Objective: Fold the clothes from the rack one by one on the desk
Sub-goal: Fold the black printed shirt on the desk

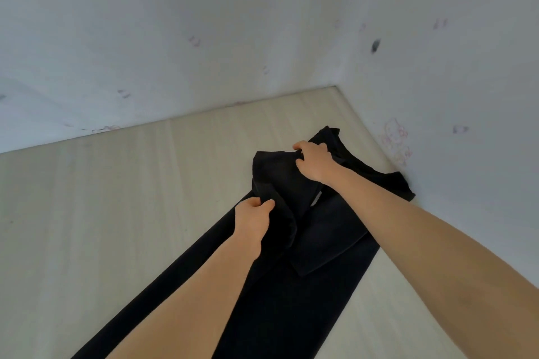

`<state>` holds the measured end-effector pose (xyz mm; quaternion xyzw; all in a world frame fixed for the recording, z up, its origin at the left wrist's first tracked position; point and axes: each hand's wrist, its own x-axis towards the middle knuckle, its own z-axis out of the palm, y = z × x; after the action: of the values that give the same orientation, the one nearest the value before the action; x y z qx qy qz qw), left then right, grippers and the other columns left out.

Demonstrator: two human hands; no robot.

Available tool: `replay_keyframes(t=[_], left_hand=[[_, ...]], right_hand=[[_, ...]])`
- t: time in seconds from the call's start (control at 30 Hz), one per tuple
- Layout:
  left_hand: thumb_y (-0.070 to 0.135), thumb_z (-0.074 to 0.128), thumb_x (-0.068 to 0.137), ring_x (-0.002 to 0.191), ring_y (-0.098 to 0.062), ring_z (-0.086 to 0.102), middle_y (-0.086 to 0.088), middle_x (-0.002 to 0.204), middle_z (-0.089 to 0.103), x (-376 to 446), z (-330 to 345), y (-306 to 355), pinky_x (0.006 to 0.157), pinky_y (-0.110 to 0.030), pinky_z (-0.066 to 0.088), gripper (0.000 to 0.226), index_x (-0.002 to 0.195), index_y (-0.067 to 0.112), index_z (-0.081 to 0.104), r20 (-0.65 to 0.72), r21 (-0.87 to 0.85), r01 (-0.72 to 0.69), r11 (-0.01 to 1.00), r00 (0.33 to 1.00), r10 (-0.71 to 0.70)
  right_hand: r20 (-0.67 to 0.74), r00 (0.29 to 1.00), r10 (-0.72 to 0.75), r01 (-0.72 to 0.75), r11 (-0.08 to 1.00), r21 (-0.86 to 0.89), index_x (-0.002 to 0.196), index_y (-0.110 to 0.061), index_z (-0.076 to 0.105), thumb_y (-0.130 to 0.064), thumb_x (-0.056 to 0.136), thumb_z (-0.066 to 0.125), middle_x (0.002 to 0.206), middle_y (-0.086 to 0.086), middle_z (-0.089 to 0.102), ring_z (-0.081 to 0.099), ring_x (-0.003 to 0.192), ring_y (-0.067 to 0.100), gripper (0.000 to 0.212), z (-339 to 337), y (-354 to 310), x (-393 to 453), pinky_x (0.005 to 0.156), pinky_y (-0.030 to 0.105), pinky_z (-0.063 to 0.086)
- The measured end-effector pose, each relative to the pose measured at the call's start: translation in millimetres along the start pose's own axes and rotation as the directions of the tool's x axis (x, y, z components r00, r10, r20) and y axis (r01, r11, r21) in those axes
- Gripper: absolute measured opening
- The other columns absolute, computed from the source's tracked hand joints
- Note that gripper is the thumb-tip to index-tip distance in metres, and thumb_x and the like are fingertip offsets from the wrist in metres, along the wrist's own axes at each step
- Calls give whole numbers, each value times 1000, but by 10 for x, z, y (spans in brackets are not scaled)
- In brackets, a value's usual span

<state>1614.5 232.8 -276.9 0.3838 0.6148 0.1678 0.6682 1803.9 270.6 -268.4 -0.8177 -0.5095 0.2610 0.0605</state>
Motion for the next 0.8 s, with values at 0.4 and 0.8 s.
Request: replay_keyframes(t=[0.4,0.8], left_hand=[[6,64,86,102,-18,51,1,95,61,-528,-217,-64,97,-33,43,18,99,15,73,573,552,-793,-256,138,808],[15,75,76,126,-18,47,3,135,48,-807,-78,-484,97,-32,48,61,132,21,51,694,595,-784,-179,388,607]], right_hand=[[-176,975,136,-51,907,419,93,-11,72,6,89,54,99,1,64,59,97,20,25,-391,938,-1009,85,30,45],[-109,977,184,-138,932,335,135,-25,47,5,83,53,124,14,44,49,104,22,61,132,1279,-1669,86,27,43]])
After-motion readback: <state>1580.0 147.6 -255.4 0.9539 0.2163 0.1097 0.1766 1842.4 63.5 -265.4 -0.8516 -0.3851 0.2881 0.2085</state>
